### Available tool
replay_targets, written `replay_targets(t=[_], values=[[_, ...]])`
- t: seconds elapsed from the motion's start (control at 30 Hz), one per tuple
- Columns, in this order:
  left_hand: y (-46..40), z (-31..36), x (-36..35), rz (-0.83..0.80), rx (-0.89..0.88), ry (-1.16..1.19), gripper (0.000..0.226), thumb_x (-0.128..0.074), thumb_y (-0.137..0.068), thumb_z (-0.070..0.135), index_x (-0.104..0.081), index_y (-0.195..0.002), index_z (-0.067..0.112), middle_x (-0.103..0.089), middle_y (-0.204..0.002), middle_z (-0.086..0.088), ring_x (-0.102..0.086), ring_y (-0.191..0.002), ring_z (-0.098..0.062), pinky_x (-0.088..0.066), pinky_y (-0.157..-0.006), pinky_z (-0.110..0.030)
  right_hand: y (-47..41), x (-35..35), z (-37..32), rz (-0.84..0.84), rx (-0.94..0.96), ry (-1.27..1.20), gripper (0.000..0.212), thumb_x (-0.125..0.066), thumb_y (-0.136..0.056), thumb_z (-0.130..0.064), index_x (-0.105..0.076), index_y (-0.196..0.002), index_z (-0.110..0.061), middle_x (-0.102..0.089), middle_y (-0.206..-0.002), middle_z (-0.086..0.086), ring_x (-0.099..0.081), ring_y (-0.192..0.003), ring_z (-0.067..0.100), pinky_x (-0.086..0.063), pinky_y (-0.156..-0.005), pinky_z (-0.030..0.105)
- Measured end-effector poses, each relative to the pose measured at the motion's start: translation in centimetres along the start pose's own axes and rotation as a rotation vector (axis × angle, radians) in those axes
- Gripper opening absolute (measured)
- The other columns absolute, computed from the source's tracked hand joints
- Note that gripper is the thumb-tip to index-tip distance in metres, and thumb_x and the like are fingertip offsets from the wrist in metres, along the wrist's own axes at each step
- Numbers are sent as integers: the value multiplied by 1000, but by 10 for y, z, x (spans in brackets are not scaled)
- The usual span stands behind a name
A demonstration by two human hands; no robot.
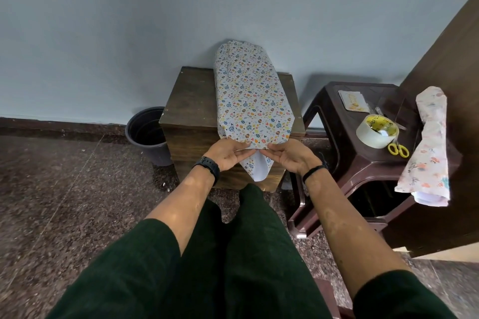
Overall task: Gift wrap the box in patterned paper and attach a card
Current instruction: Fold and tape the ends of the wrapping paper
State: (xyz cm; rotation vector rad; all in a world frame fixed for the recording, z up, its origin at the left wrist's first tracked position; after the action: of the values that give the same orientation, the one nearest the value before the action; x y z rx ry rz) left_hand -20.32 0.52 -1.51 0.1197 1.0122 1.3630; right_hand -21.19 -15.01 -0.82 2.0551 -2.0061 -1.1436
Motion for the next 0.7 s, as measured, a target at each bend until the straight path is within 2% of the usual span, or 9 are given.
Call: replay_targets(t=[0.03,0.1,0.17,0.27,0.37,0.47,0.57,0.63,0.7], values=[[-1,-1,1,12,-5,-4,17,-44,-91,-15,-52,-100,-4,-52,-126,-24,-49,-124,-37,-44,-100,-43,0,1,0,4,-3,10,32,-40,-91,17,-48,-117,0,-62,-99,15,-58,-102,31,-49,-93,42],[-2,-2,4,31,-19,-23,26,-44,-90,-17,-51,-113,-6,-58,-116,-22,-50,-124,-36,-45,-96,-42,-2,2,0,9,-7,30,34,-40,-91,17,-48,-119,0,-62,-100,15,-56,-106,31,-46,-94,42],[-3,-2,5,48,-33,-39,30,-44,-90,-18,-51,-116,-5,-62,-108,-20,-51,-123,-34,-47,-92,-41,-3,3,0,17,-8,43,35,-42,-90,18,-49,-120,1,-63,-100,14,-60,-99,29,-54,-87,38],[-3,-4,5,66,-78,-58,35,-48,-88,-18,-51,-118,-2,-58,-124,-22,-54,-119,-34,-49,-87,-39,-5,4,0,53,26,66,38,-45,-88,19,-50,-123,5,-63,-103,15,-62,-89,25,-59,-68,26],[-5,-3,8,56,-142,-90,46,-51,-85,-19,-48,-128,-1,-56,-129,-21,-57,-116,-34,-51,-84,-38,-9,5,-4,71,77,93,38,-44,-88,19,-49,-125,10,-58,-118,21,-62,-94,27,-59,-66,25],[-7,2,13,27,-153,-99,47,-46,-84,-24,-50,-123,1,-54,-131,-20,-53,-120,-36,-50,-88,-40,-12,9,-8,41,87,128,31,-43,-89,19,-55,-113,6,-57,-126,21,-59,-106,30,-58,-71,26],[-10,5,18,29,-160,-104,47,-43,-83,-27,-52,-121,0,-53,-132,-19,-50,-122,-38,-49,-94,-43,-15,13,-7,30,82,145,27,-44,-88,20,-59,-99,0,-58,-124,20,-61,-101,28,-58,-72,27],[-12,5,20,64,-171,-119,42,-45,-83,-26,-55,-116,-2,-56,-128,-18,-54,-118,-36,-50,-91,-41,-18,14,-5,45,88,156,27,-45,-87,21,-59,-99,1,-59,-121,21,-59,-108,32,-58,-73,28],[-14,3,23,137,-178,-178,30,-51,-82,-23,-59,-101,-1,-60,-118,-18,-59,-107,-33,-52,-85,-35,-23,17,-2,75,100,173,29,-46,-86,22,-58,-107,6,-57,-126,23,-56,-113,35,-57,-80,32]])
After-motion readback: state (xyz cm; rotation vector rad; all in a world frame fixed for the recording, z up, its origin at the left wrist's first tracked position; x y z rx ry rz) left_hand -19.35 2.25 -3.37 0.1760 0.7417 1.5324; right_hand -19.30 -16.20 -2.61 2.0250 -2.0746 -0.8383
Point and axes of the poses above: each hand's wrist, its own y-axis away from the middle knuckle, its own x-axis out of the back of the hand, z = x × y, the point moved 3 cm from there along -y, towards the middle knuckle
